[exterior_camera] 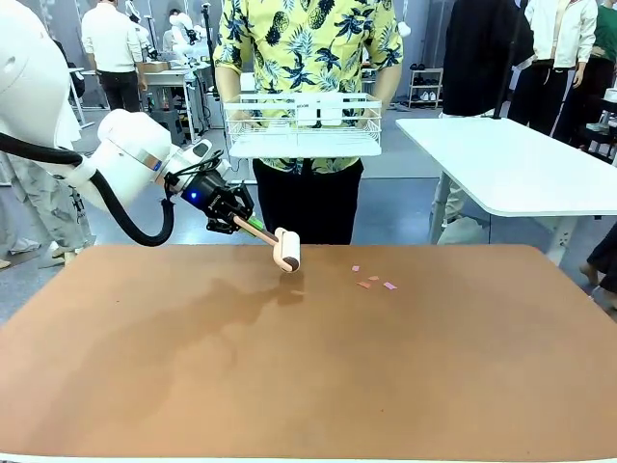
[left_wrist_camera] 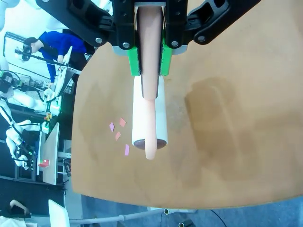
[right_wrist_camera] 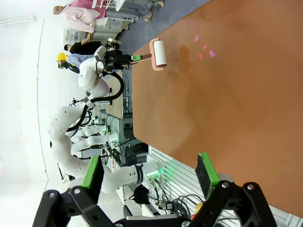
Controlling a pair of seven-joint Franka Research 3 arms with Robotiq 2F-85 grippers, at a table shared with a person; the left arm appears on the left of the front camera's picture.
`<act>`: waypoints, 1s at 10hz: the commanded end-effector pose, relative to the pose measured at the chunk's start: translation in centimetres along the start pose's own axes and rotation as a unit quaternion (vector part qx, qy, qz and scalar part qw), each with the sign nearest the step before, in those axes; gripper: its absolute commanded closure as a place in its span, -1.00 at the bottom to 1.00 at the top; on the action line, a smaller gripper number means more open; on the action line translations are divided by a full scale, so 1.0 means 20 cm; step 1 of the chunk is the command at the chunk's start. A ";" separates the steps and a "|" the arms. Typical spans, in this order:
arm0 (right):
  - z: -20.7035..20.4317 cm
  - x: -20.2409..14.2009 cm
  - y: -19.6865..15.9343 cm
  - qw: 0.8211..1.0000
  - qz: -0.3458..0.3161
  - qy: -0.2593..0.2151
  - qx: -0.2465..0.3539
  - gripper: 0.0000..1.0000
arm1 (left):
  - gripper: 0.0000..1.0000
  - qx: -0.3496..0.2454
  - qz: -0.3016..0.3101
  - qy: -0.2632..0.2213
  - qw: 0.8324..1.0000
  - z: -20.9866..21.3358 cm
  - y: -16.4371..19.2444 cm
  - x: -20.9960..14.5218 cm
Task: Clean the table.
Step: Clean the table with the Lint Roller when the human lifts the Dish drying rack.
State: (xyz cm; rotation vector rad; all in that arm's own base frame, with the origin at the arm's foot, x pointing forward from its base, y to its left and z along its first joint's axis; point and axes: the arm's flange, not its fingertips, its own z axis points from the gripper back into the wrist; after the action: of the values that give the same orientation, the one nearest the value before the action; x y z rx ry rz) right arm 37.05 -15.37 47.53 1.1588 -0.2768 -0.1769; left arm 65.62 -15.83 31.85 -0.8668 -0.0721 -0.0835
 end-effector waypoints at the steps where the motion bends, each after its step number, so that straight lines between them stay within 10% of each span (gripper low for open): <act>1: 0.01 -0.01 0.01 1.000 0.006 0.002 0.005 -1.00 | 0.58 0.002 -0.001 -0.001 1.000 0.02 -0.02 -0.02; 10: 0.01 -0.01 0.01 1.000 0.006 0.002 0.005 -1.00 | 0.58 -0.007 0.035 0.045 0.998 -0.22 -0.02 0.12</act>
State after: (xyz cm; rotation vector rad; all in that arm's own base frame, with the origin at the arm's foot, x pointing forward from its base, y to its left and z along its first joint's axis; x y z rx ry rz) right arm 37.05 -15.37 47.53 1.1587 -0.2768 -0.1770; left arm 66.73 -19.21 29.54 -0.8724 0.0031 -0.0460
